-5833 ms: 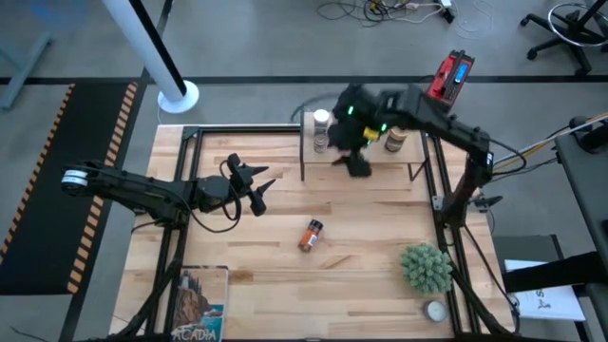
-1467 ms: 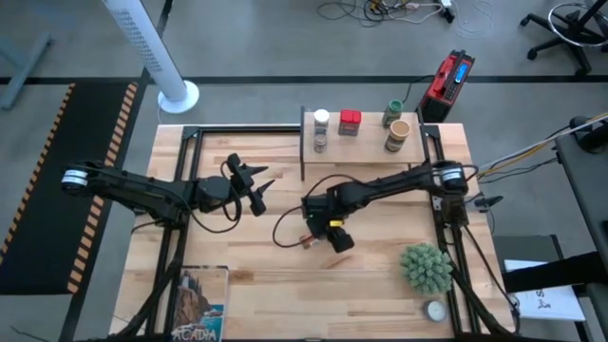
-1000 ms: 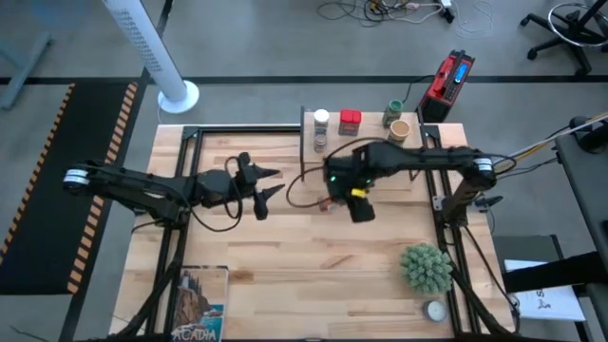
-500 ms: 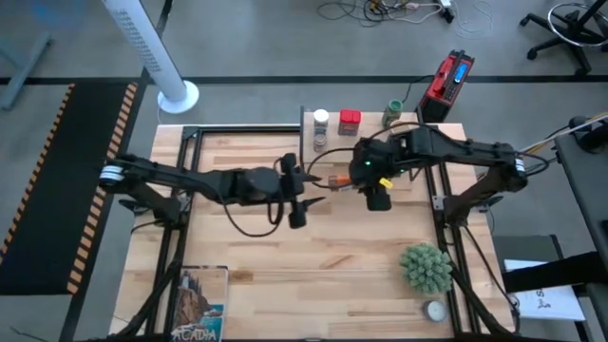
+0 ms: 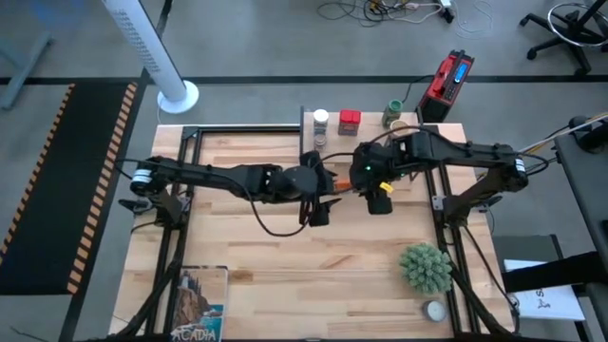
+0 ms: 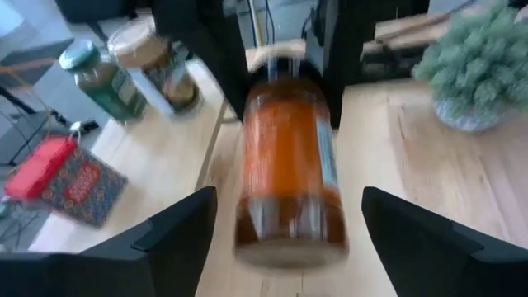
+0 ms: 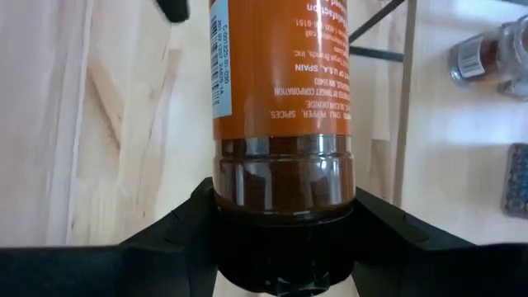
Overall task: Shelf spices
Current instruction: Put the black seasoning bottle on the shelf aligned with the red seasoning can
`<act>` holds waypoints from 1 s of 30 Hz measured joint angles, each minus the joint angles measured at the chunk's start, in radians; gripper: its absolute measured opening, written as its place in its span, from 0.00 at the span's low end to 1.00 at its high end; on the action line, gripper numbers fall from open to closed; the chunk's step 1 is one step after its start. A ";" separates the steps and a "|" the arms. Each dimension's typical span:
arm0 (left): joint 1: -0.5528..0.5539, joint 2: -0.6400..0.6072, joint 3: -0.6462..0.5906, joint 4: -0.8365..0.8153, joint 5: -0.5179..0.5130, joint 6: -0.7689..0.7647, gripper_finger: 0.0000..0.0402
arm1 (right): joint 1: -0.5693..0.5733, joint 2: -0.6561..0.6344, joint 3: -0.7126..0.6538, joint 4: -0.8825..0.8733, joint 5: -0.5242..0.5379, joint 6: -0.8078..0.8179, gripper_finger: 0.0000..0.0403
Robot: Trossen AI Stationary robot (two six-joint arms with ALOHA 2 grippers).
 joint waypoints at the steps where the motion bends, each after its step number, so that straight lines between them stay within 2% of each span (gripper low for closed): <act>1: 0.000 0.001 0.009 0.004 0.000 0.000 0.73 | 0.006 0.000 0.000 0.005 0.000 0.000 0.46; 7: 0.010 -0.003 0.019 -0.022 0.005 -0.006 0.74 | 0.031 0.000 0.000 0.010 0.008 0.001 0.46; 20: 0.010 -0.004 0.018 -0.080 0.004 -0.028 0.65 | 0.035 0.000 0.000 0.074 0.005 -0.006 0.46; 30: 0.010 -0.004 0.017 -0.084 0.005 -0.027 0.48 | 0.037 0.000 0.000 0.086 0.008 -0.015 0.47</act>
